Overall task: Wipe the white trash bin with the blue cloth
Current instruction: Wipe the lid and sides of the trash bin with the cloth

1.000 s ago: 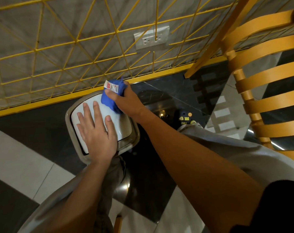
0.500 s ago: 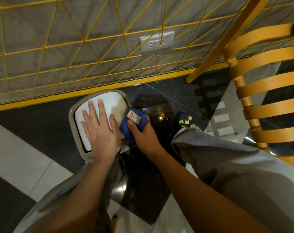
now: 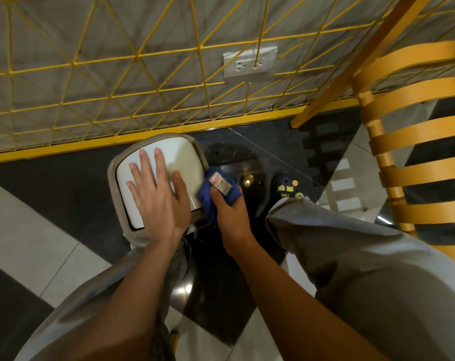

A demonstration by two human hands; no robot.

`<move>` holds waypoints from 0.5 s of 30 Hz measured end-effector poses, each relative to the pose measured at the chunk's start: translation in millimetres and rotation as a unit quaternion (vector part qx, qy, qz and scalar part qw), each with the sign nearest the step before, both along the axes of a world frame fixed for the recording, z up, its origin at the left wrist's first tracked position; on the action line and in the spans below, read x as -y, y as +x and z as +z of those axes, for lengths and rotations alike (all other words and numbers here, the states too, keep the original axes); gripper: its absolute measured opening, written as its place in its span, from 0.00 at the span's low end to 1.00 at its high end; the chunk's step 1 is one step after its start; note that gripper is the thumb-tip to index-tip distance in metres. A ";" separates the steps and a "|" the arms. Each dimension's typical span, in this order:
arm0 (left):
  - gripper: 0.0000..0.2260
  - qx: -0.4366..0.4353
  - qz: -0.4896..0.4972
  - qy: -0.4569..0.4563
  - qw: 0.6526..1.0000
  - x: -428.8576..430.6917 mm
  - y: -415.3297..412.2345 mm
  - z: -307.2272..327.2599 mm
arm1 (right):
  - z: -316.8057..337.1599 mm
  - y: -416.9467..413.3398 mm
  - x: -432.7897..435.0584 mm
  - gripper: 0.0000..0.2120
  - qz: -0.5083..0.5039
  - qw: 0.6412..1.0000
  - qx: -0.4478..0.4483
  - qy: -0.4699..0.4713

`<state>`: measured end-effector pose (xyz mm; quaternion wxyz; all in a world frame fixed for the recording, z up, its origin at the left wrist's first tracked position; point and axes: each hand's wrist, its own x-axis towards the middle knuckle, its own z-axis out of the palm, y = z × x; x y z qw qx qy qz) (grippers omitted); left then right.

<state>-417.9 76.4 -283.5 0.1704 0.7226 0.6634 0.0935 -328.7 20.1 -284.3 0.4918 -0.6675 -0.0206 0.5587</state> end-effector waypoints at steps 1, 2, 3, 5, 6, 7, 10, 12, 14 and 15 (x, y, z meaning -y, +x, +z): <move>0.24 0.001 0.000 0.000 1.000 -0.1 -0.6 0.0 | 2.0 -2.9 7.5 0.18 -0.018 1.000 -0.020 0.000; 0.24 0.001 -0.001 0.000 1.000 -0.1 -0.9 0.0 | 4.1 -4.5 13.5 0.16 -0.035 0.999 -0.038 0.000; 0.24 0.001 -0.002 0.000 1.000 0.1 -1.2 0.0 | 5.3 -5.1 17.4 0.14 -0.046 0.997 -0.054 -0.002; 0.24 0.000 -0.009 0.004 1.000 -0.1 -1.7 0.1 | 3.0 -1.8 17.5 0.14 -0.042 0.997 -0.067 0.000; 0.24 0.000 -0.012 0.006 1.000 -0.3 -2.0 -0.2 | 0.9 1.5 13.8 0.16 -0.027 0.998 -0.061 0.001; 0.24 0.000 -0.014 0.006 1.000 -0.4 -2.2 -0.7 | -0.2 5.1 8.2 0.19 -0.009 0.999 -0.053 0.000; 0.24 -0.003 -0.015 0.005 1.000 -0.8 -2.9 -1.7 | 0.1 17.3 -16.7 0.20 0.049 0.998 -0.029 -0.008; 0.25 -0.004 -0.016 0.002 1.000 -0.8 -2.4 -1.3 | -1.9 25.8 -33.0 0.20 0.072 0.997 -0.016 -0.006; 0.24 -0.005 -0.014 0.004 1.000 -0.5 -1.7 -0.7 | -2.8 31.1 -42.0 0.21 0.085 0.996 -0.010 0.000; 0.24 -0.006 -0.013 0.007 1.000 -0.3 -1.5 -0.4 | -3.1 32.0 -41.6 0.21 0.091 0.996 -0.011 0.001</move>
